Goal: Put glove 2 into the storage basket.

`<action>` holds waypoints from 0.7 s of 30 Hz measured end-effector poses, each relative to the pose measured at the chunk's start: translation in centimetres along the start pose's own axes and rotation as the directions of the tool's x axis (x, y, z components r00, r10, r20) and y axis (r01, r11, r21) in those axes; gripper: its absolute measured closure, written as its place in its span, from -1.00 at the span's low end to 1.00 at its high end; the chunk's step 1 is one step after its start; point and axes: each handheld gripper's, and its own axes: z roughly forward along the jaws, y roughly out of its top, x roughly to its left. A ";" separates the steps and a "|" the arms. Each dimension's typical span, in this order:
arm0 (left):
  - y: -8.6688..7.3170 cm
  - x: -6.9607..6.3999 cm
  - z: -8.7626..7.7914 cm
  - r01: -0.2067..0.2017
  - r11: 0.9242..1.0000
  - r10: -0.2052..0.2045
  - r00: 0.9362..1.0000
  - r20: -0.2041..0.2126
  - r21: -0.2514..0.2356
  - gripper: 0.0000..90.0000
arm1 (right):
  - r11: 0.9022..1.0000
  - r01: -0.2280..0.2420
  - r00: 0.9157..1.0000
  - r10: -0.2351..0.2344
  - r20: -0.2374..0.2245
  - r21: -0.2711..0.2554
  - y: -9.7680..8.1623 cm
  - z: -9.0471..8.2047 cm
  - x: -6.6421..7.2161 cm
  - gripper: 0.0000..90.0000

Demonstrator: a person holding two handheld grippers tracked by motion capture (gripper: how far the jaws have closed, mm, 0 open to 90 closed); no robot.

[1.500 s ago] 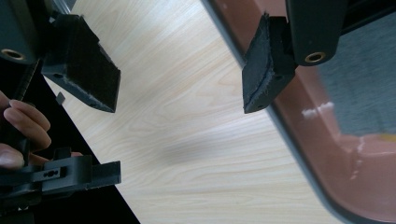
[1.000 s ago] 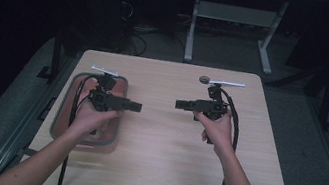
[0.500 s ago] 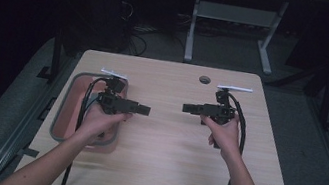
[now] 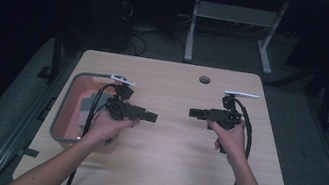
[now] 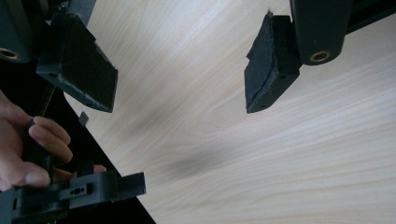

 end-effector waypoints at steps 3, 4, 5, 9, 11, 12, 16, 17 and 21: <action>-0.1 -0.2 0.4 -0.009 1.000 0.009 1.000 0.006 0.005 -0.43 | 1.000 -0.008 1.000 0.008 0.002 -0.004 -0.2 -0.2 -0.4 -0.12; -0.1 -0.3 0.6 -0.016 1.000 0.016 1.000 0.009 0.008 -0.43 | 1.000 -0.008 1.000 0.008 0.007 -0.003 -0.2 -0.3 -0.5 -0.12; -0.2 -0.4 0.7 -0.011 1.000 0.011 1.000 0.012 0.006 -0.43 | 1.000 -0.011 1.000 0.011 0.005 -0.004 -0.3 -0.4 -0.6 -0.12; -0.5 -0.8 1.2 -0.017 1.000 0.016 1.000 0.019 0.018 -0.43 | 1.000 -0.014 1.000 0.014 0.011 -0.006 -0.5 -0.8 -1.1 -0.13; -0.8 -0.9 1.6 -0.015 1.000 0.014 1.000 0.024 0.021 -0.43 | 1.000 -0.023 1.000 0.023 0.012 -0.006 -0.6 -1.1 -1.3 -0.13; -1.0 -1.0 1.7 -0.015 1.000 0.014 1.000 0.028 0.020 -0.43 | 1.000 -0.023 1.000 0.023 0.017 -0.007 -0.7 -1.2 -1.3 -0.13; -1.4 -1.4 2.3 -0.024 0.999 0.022 0.999 0.035 0.034 -0.43 | 1.000 -0.027 0.999 0.027 0.020 -0.014 -0.9 -1.6 -1.7 -0.13; -1.5 -1.4 2.4 -0.029 0.999 0.028 0.999 0.036 0.040 -0.43 | 1.000 -0.029 0.999 0.029 0.022 -0.013 -1.0 -1.6 -1.7 -0.14; -2.0 -1.8 3.0 -0.035 0.998 0.032 0.998 0.046 0.058 -0.44 | 0.999 -0.032 0.999 0.033 0.019 -0.016 -1.5 -2.0 -2.3 -0.14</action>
